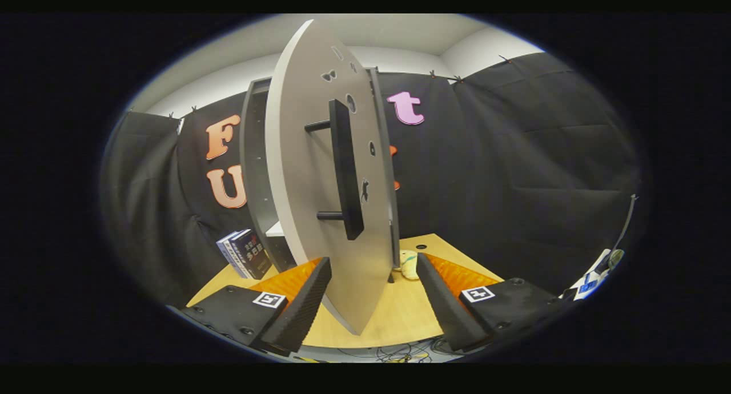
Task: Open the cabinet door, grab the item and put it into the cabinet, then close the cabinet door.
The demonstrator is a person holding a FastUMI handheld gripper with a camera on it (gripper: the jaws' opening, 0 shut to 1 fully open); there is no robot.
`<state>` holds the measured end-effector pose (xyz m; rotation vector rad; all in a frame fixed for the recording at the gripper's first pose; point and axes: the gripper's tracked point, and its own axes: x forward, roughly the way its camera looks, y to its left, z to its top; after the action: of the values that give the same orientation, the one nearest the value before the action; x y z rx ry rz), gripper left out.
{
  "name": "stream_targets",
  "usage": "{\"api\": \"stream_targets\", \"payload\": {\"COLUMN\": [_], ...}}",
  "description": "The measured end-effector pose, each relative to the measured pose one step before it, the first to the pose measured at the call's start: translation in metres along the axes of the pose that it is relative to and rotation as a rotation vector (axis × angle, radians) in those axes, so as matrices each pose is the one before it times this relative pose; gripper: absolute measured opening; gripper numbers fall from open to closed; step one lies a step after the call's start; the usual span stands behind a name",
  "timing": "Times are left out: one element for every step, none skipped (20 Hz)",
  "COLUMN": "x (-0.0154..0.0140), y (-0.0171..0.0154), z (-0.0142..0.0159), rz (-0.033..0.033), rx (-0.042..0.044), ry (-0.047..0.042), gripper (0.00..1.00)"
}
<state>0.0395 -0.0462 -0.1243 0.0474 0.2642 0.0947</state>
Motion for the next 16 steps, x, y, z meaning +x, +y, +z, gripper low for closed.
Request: {"api": "stream_targets", "payload": {"x": [0.00372,0.00532,0.00688,0.00851,0.00913,0.00986,0.01342,0.01450,0.01502,0.01709,0.01839,0.01684,0.00787,0.00593,0.01321,0.01019], "y": [0.01185,0.01157,0.01089,0.01083,0.01180,0.01297,0.01355,0.01359,0.01196,0.01114,0.00841,0.00454,-0.00146,0.00329,0.00900,0.00563], "z": [-0.00128,-0.00039,-0.00096,-0.00177,-0.00235,-0.00006,0.00115,0.00179,0.00015,0.00027,0.00090,0.00077,0.00189,0.00111,0.00202,0.00101], "rz": [0.01132,0.01134,0.01055,0.00991,0.00955,0.01288,0.01136,0.01304,0.01211,0.01184,-0.00150,-0.00637,-0.00569,0.00151,0.00280,-0.00186], "rx": [-0.00350,-0.00099,-0.00423,-0.00844,-0.01116,-0.01313,-0.01301,-0.01712,-0.01784,-0.01557,-0.00896,-0.00585,0.00279,0.00695,0.00807,0.00594], "ry": [-0.00008,-0.00098,0.00067,0.00296,0.00143,-0.00016,-0.00362,-0.00452,-0.00256,-0.00327,0.00074,0.00057,0.00169,0.00090,0.00281,-0.00038], "gripper": [0.97,0.97,0.97,0.97,0.97,0.96,0.97,0.96,0.96,0.97,0.97,0.97,0.95,0.94,0.94,0.94]}}
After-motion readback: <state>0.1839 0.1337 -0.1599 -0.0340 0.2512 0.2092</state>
